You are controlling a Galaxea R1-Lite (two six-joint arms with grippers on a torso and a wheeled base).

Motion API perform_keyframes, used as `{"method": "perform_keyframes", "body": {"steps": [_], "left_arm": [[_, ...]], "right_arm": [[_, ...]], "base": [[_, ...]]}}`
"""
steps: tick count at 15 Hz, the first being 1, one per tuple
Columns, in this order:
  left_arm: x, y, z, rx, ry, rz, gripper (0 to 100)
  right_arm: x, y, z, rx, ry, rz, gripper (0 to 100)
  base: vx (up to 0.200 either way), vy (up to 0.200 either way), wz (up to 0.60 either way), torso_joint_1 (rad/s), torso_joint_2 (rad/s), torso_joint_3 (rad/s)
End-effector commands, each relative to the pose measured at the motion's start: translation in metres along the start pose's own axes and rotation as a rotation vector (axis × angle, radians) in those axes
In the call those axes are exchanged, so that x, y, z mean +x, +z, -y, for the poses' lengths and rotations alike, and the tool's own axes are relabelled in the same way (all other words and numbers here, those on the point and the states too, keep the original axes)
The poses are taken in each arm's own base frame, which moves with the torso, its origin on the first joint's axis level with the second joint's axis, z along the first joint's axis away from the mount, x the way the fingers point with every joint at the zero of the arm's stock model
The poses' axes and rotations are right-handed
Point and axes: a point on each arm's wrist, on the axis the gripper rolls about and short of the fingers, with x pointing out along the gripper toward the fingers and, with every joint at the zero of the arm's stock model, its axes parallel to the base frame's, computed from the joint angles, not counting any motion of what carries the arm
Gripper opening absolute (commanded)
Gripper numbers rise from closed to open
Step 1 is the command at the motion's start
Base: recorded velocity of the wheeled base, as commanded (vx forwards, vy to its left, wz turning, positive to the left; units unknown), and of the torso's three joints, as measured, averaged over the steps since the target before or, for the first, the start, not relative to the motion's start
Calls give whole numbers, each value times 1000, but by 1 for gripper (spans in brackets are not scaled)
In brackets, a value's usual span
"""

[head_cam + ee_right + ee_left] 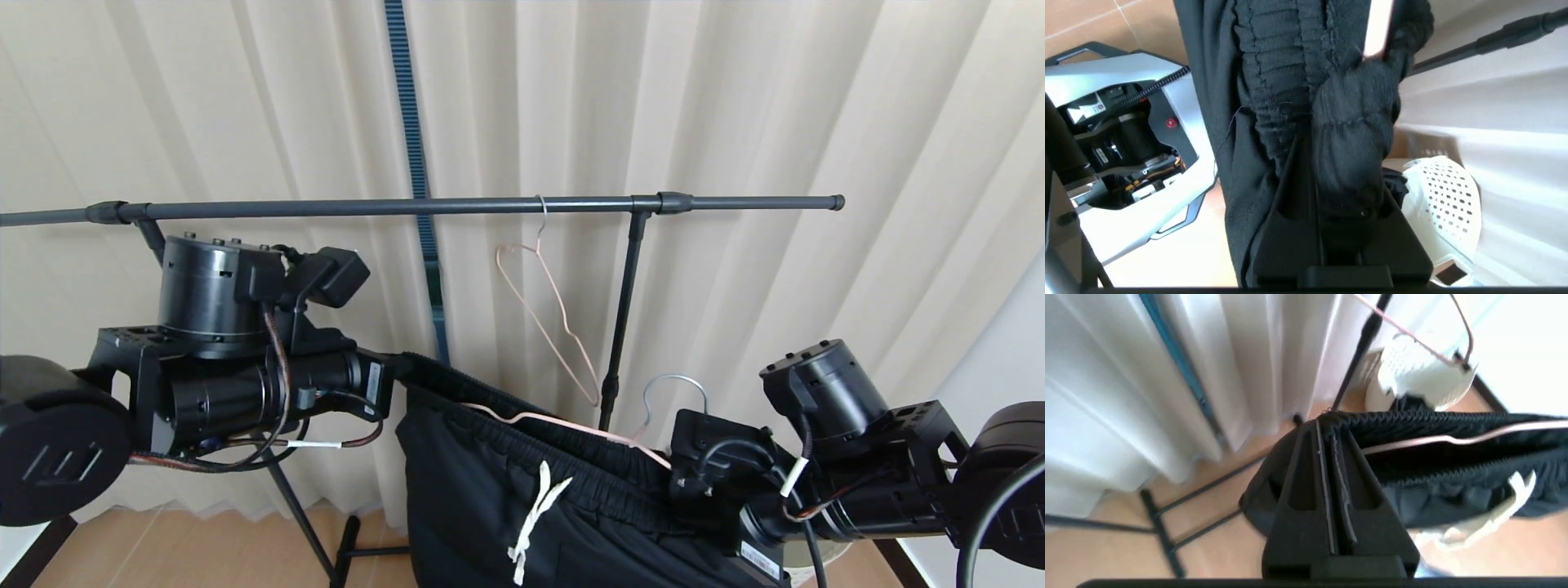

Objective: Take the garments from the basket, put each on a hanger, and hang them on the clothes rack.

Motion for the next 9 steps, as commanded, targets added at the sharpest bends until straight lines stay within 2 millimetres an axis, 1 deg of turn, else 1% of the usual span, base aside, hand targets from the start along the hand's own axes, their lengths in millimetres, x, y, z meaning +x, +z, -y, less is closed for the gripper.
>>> {"method": "perform_keyframes", "body": {"steps": [1,4,6,7,9], "left_arm": [[-10,22,20,72,-20,-1,0],[-14,21,43,127,-39,-102,0],[-19,27,52,144,-65,-125,0],[-22,29,61,151,-95,-145,0],[-22,27,75,166,-140,-159,0]], "right_arm": [[4,0,0,0,5,-8,0],[6,2,2,-3,-29,0,0],[11,2,3,-3,-33,0,0],[12,2,3,-5,-52,-13,0],[15,4,1,-13,-55,-19,0]], "base": [[0,0,0,0,0,0],[0,0,0,0,0,0],[0,0,0,0,0,0],[0,0,0,0,0,0],[0,0,0,0,0,0]]}}
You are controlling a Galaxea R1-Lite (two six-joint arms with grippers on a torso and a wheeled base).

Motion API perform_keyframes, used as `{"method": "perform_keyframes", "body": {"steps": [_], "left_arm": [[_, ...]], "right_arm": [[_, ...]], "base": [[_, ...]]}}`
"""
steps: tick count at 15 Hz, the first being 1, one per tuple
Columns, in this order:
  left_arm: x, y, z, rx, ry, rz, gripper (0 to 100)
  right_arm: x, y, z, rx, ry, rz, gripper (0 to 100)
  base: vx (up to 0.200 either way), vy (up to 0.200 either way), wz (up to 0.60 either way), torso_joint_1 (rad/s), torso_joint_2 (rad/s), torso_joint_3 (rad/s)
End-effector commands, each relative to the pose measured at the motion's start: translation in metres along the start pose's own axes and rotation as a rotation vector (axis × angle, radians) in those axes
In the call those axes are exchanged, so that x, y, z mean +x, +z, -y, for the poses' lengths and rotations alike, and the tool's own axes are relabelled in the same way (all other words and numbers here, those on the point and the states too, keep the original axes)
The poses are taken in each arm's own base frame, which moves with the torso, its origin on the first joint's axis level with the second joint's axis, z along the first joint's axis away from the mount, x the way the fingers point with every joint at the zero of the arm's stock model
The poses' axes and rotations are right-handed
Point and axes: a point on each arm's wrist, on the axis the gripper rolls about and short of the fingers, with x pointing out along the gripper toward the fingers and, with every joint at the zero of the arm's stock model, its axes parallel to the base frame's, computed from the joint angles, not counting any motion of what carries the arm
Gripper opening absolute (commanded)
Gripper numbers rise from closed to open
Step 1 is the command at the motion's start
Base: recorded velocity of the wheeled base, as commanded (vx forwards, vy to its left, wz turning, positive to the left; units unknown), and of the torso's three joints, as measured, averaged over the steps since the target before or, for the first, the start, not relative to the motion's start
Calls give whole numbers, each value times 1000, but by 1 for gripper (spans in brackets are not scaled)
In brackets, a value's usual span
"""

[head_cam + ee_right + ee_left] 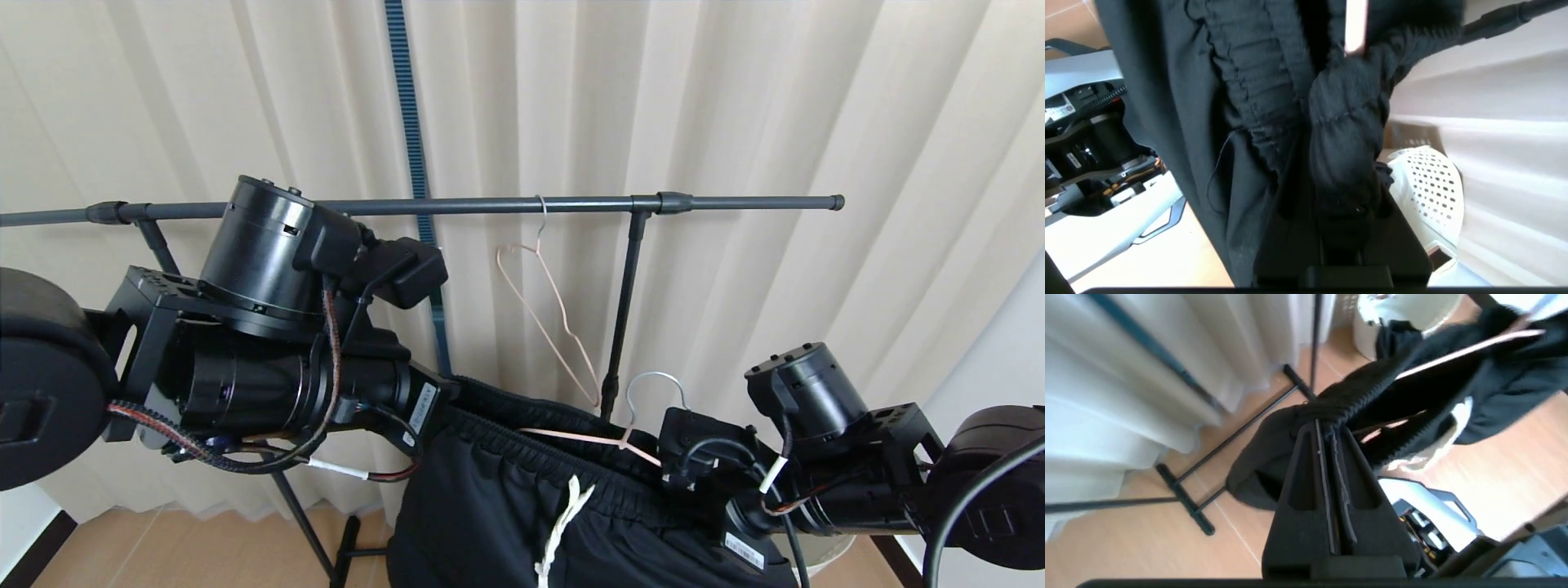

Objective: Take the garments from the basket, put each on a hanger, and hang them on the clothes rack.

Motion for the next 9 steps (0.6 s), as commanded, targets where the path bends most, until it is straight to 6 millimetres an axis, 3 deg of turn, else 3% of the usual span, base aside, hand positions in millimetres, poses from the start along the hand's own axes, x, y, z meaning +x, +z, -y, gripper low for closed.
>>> {"method": "perform_keyframes", "body": {"steps": [1,4,9], "left_arm": [[0,2,9,16,-28,4,0],[8,0,25,47,-73,-22,0],[18,4,25,32,-16,-23,0]], "right_arm": [[3,1,-1,-4,7,-5,0],[0,7,-3,-13,-2,40,0],[-35,9,-15,-30,-27,149,0]], "base": [[0,0,0,0,0,0],[0,0,0,0,0,0],[0,0,0,0,0,0]]}}
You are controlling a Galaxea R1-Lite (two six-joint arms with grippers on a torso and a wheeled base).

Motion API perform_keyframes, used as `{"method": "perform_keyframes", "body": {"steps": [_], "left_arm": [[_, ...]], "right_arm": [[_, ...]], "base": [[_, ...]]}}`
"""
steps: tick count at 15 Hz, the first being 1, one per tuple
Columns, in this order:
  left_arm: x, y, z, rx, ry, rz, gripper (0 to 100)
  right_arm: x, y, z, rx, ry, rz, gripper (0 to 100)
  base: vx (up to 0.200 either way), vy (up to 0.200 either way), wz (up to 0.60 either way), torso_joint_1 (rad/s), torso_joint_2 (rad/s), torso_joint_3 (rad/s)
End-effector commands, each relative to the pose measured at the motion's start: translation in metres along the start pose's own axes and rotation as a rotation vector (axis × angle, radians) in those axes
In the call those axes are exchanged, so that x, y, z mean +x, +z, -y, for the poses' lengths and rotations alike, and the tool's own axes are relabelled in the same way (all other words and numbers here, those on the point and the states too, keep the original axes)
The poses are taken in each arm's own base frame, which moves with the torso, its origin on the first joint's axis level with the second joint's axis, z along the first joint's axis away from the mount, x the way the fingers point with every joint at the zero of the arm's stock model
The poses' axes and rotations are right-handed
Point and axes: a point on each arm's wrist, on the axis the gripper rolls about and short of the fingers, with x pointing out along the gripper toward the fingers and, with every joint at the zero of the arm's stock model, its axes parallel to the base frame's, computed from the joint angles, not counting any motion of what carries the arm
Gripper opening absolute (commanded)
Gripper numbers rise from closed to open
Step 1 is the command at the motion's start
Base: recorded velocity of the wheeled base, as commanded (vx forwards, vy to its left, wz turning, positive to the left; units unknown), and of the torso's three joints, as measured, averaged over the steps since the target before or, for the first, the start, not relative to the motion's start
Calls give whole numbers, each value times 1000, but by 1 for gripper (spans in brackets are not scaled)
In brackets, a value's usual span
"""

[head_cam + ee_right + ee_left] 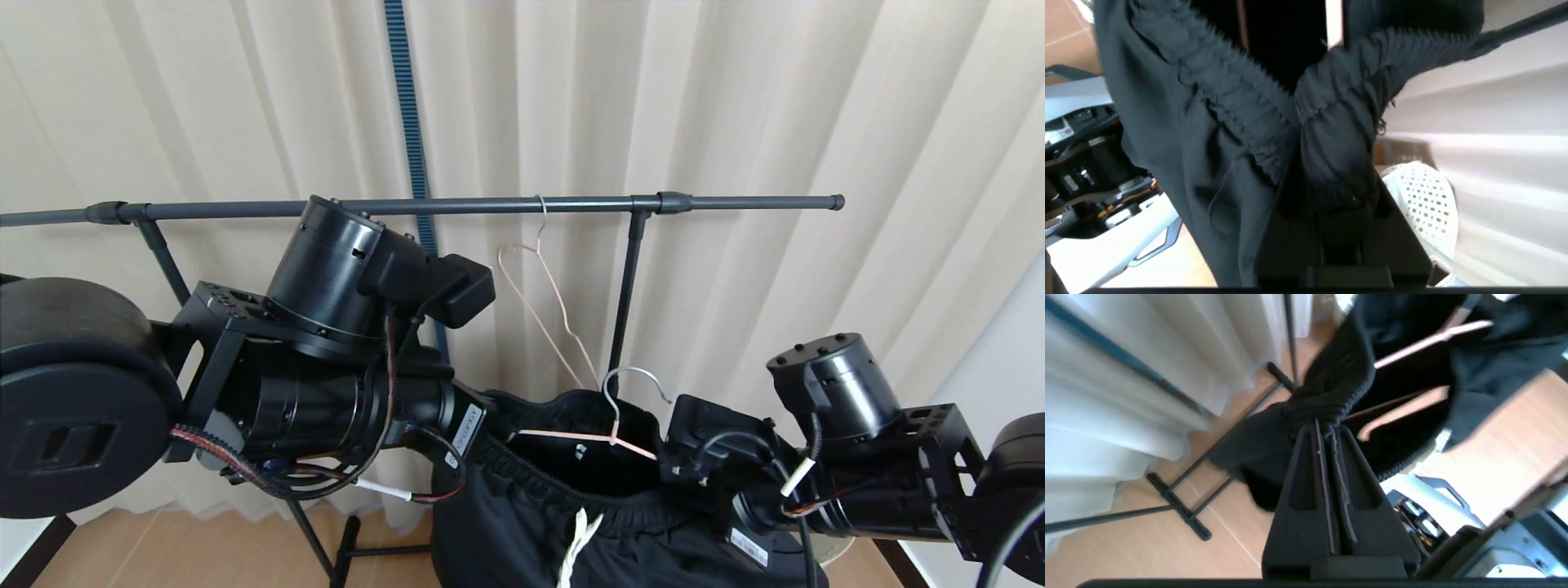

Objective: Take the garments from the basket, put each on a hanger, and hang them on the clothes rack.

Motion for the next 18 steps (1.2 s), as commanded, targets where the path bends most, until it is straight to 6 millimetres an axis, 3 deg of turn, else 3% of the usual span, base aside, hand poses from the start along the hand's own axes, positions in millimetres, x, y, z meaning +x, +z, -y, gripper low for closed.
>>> {"method": "perform_keyframes", "body": {"steps": [1,5,11,15,18], "left_arm": [[1,8,0,-30,14,20,0],[-2,16,-2,-65,74,47,0],[-7,19,30,-15,100,73,0],[-15,9,43,23,78,61,0],[-27,1,42,32,78,67,0]], "right_arm": [[-20,3,-9,-27,-4,59,0],[-26,5,-19,-58,15,84,0],[-29,15,-37,-87,63,124,0],[-28,22,-35,-1,45,180,0],[-26,24,-33,19,40,195,0]], "base": [[0,0,0,0,0,0],[0,0,0,0,0,0],[0,0,0,0,0,0],[0,0,0,0,0,0],[0,0,0,0,0,0]]}}
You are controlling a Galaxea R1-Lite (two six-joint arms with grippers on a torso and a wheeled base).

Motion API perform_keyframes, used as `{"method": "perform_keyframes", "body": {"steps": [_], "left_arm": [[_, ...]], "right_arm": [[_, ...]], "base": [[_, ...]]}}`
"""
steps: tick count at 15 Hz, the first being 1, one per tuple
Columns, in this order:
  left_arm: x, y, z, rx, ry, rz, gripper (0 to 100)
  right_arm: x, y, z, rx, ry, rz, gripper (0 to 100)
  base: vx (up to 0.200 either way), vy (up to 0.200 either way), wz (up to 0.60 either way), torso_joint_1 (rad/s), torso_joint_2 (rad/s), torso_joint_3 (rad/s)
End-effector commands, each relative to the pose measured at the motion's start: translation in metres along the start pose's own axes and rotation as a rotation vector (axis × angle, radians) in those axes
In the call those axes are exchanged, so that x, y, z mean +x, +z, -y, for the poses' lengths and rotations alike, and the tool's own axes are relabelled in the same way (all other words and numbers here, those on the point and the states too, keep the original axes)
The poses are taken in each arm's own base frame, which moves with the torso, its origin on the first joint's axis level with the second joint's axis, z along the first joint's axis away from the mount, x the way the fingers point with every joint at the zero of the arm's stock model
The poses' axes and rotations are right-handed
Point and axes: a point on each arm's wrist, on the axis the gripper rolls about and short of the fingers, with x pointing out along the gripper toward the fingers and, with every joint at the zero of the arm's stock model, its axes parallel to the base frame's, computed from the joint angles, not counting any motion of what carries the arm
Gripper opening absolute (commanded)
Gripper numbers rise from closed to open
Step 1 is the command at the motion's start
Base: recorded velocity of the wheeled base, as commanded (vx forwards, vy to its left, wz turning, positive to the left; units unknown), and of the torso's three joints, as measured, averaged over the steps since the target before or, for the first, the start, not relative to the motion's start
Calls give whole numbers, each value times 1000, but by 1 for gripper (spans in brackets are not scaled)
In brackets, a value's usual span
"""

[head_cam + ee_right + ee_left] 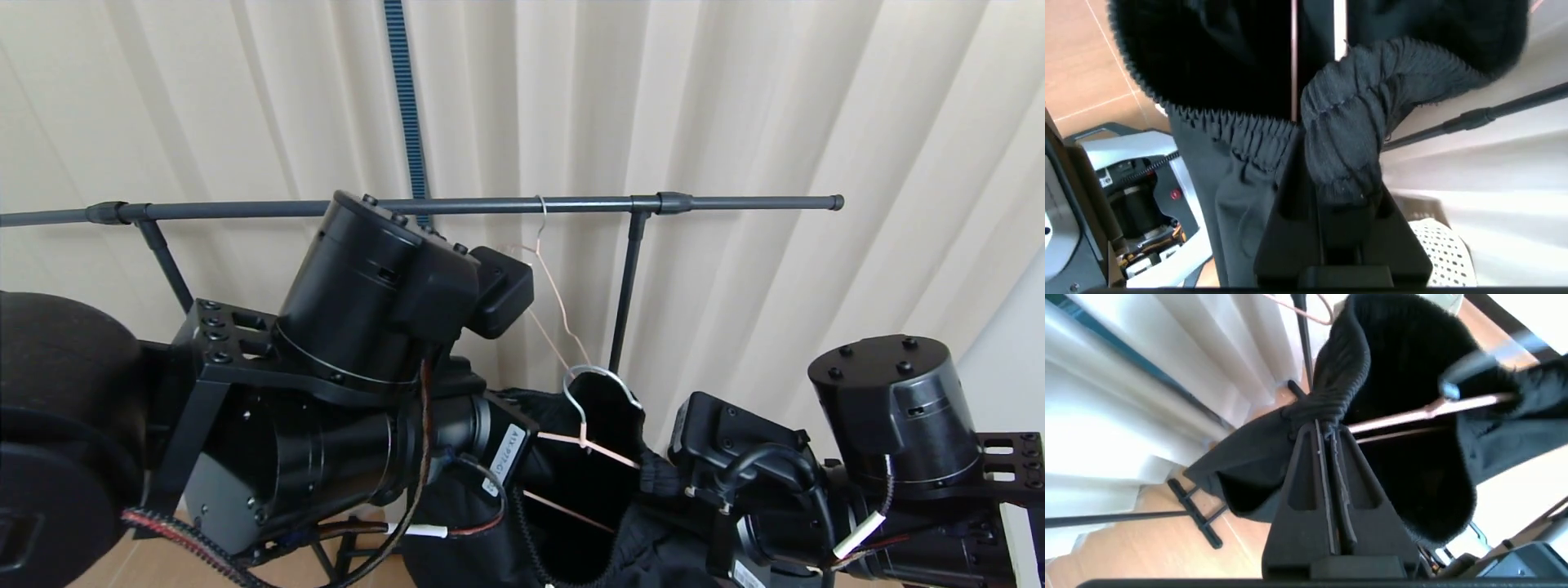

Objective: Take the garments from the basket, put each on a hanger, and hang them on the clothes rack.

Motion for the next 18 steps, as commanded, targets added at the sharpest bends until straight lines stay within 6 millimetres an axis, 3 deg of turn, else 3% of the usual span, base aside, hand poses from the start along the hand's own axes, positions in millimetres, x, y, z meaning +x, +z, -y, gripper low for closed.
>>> {"method": "perform_keyframes", "body": {"steps": [1,3,13,18], "left_arm": [[-12,-6,-2,5,-4,9,0],[-13,-17,1,38,-15,-17,0],[-18,-35,5,121,-40,-52,0],[-9,-35,8,123,-43,-60,0]], "right_arm": [[3,2,1,25,-6,23,0],[7,4,2,56,-12,48,0],[10,11,11,160,0,146,0],[-3,13,11,168,70,221,0]], "base": [[0,0,0,0,0,0],[0,0,0,0,0,0],[0,0,0,0,0,0],[0,0,0,0,0,0]]}}
